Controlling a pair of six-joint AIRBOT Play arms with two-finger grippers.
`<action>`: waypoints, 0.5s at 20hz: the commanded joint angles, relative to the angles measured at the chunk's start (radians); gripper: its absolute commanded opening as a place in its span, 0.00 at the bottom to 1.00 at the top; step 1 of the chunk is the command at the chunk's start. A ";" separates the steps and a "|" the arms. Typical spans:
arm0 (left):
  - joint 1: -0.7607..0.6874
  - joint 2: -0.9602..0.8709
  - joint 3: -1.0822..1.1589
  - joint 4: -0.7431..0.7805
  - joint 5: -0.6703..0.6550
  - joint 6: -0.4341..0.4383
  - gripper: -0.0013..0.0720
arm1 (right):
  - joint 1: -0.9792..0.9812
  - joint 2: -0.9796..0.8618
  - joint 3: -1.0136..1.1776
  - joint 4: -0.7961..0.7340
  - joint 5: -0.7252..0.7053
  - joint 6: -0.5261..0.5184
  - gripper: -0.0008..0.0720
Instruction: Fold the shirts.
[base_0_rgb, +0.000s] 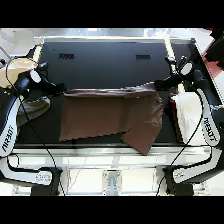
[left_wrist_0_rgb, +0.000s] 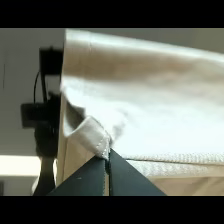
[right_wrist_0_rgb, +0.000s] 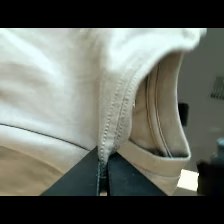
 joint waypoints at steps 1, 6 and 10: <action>-0.016 0.008 -0.080 0.017 0.021 -0.008 0.03 | 0.012 -0.011 -0.048 -0.021 0.007 0.008 0.04; -0.030 0.005 -0.094 0.072 0.024 -0.053 0.03 | 0.036 -0.052 -0.080 -0.023 0.005 0.008 0.04; -0.048 0.006 -0.094 0.068 -0.001 -0.053 0.27 | 0.034 -0.053 -0.080 -0.025 0.036 0.025 0.23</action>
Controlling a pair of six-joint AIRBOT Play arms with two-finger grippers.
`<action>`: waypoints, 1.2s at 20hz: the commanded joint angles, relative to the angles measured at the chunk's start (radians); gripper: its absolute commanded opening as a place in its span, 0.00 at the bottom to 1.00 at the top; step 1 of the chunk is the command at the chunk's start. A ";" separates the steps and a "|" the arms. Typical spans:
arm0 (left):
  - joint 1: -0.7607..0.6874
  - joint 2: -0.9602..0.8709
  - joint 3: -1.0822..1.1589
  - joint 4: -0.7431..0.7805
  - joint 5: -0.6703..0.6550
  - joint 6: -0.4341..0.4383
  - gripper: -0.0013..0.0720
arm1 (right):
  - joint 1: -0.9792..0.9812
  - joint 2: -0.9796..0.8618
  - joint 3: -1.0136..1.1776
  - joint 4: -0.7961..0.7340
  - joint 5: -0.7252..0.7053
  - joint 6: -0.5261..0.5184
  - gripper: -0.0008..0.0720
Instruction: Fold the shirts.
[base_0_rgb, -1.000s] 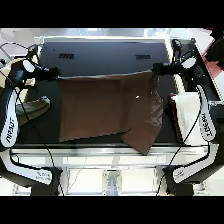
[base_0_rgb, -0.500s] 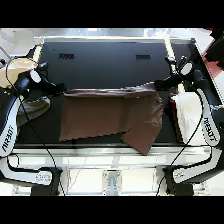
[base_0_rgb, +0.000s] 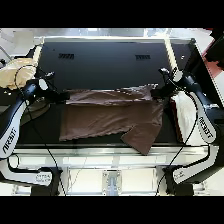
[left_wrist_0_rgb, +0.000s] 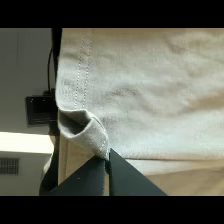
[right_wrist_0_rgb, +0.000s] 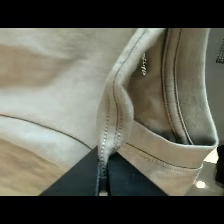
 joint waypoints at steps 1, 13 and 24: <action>-0.011 0.002 -0.003 -0.009 -0.021 -0.006 0.51 | 0.000 -0.005 -0.003 -0.005 0.059 0.013 0.53; 0.050 0.642 -0.279 0.112 -0.122 -0.045 0.63 | -0.219 0.450 -0.375 -0.018 0.336 0.063 0.68; 0.048 0.745 -0.352 0.093 -0.128 -0.085 0.63 | -0.223 0.568 -1.015 0.373 0.101 -0.064 0.71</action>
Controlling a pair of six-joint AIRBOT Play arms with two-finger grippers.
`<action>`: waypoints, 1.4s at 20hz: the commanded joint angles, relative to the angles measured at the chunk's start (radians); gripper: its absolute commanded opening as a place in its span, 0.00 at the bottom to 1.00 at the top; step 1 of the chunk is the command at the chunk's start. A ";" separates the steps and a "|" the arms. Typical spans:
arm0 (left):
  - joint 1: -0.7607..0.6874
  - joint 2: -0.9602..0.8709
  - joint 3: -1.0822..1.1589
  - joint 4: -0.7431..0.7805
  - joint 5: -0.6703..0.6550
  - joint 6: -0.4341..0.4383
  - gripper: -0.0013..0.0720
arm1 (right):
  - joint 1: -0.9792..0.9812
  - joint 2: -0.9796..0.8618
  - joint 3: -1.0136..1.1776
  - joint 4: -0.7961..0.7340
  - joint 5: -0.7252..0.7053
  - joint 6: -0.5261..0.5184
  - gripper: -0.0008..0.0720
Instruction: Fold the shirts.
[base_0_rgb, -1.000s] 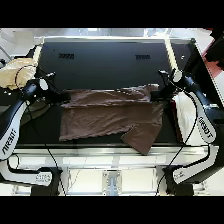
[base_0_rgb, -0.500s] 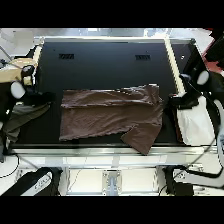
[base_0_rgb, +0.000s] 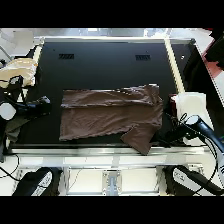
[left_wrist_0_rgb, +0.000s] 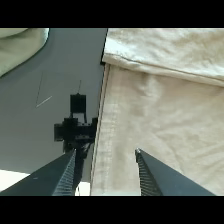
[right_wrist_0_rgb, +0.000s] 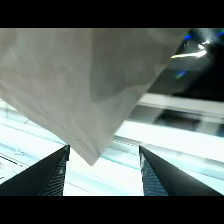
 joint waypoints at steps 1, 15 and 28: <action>0.000 0.010 -0.006 -0.005 0.000 -0.003 0.63 | -0.001 0.010 -0.064 0.089 -0.082 -0.023 0.71; 0.000 0.085 -0.322 0.044 -0.014 -0.554 0.51 | -0.001 0.010 -0.062 0.301 -0.151 -0.156 0.04; 0.000 0.136 -0.623 -0.229 0.309 -0.770 0.51 | -0.001 0.010 -0.062 0.304 -0.095 -0.212 0.04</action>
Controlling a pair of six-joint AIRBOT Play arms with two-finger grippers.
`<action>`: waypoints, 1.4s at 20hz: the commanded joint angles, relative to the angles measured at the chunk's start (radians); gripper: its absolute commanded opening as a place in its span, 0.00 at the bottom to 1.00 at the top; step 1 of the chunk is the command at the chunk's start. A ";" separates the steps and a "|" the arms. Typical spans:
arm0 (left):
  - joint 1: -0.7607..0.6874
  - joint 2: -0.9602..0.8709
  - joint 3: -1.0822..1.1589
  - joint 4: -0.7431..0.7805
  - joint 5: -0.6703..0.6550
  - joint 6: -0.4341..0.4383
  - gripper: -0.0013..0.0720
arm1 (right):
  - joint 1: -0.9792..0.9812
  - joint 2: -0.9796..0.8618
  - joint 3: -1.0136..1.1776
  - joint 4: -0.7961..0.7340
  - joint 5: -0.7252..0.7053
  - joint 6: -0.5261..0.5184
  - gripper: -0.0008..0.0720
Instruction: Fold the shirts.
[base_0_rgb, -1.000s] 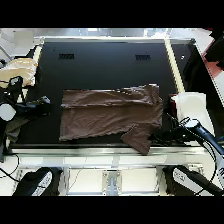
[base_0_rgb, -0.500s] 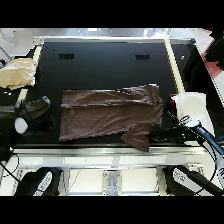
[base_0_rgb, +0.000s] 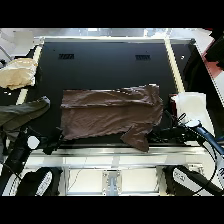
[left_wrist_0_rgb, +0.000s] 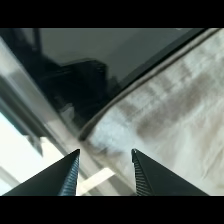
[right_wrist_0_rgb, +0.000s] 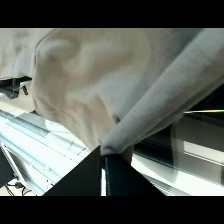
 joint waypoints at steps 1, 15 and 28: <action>0.000 -0.036 -0.014 -0.037 0.084 -0.015 0.51 | 0.000 0.001 0.001 0.004 0.012 -0.016 0.04; 0.001 0.263 0.108 -0.060 0.137 0.295 0.03 | 0.000 0.324 0.130 -0.094 0.141 0.126 0.04; -0.044 -0.680 0.882 0.167 0.142 0.581 0.03 | 0.167 -0.255 0.757 -0.161 -0.275 0.116 0.04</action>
